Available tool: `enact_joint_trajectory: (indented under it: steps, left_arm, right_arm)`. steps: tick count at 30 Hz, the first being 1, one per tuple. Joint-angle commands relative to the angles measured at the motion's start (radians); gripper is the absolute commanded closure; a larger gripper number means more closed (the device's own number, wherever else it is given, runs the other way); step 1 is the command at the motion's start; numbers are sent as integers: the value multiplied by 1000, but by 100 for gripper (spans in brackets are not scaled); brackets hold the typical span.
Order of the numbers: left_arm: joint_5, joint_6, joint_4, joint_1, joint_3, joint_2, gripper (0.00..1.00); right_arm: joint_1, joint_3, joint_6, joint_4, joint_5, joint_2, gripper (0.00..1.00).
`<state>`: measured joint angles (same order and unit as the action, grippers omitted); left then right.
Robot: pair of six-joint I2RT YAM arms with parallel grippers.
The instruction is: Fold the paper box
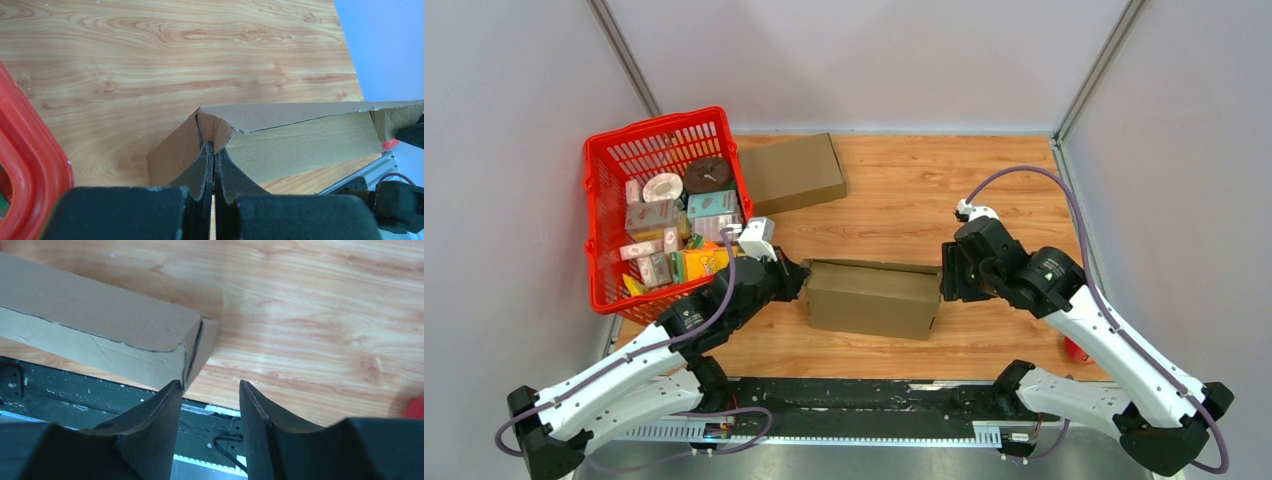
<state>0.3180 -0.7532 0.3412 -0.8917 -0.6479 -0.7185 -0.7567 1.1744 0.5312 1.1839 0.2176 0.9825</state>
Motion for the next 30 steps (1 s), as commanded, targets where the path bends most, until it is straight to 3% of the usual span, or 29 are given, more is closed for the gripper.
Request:
enact_joint_trajectory:
  steps: [1,15,19,21,25,30]
  left_arm:
    - [-7,-3,130,-16,-7,-25,100]
    - [0,8,133,-26,-16,-29,100]
    - [6,12,142,-27,-16,-24,100]
    - [6,12,144,-27,-15,-22,100]
    - [6,14,137,-27,-16,-28,100]
    - [3,11,131,-29,-15,-33,100]
  right_arm:
    - [2,5,-20,71,-17,-16,53]
    - [2,1,-43,-33,-46,48,58]
    - [2,-9,-43,-30,-29,47,78]
    - [2,-13,-43,-18,-23,42,82]
    - [2,-41,-43,-10,-12,21,100]
    - [2,-143,-28,-63,-37,-2,100]
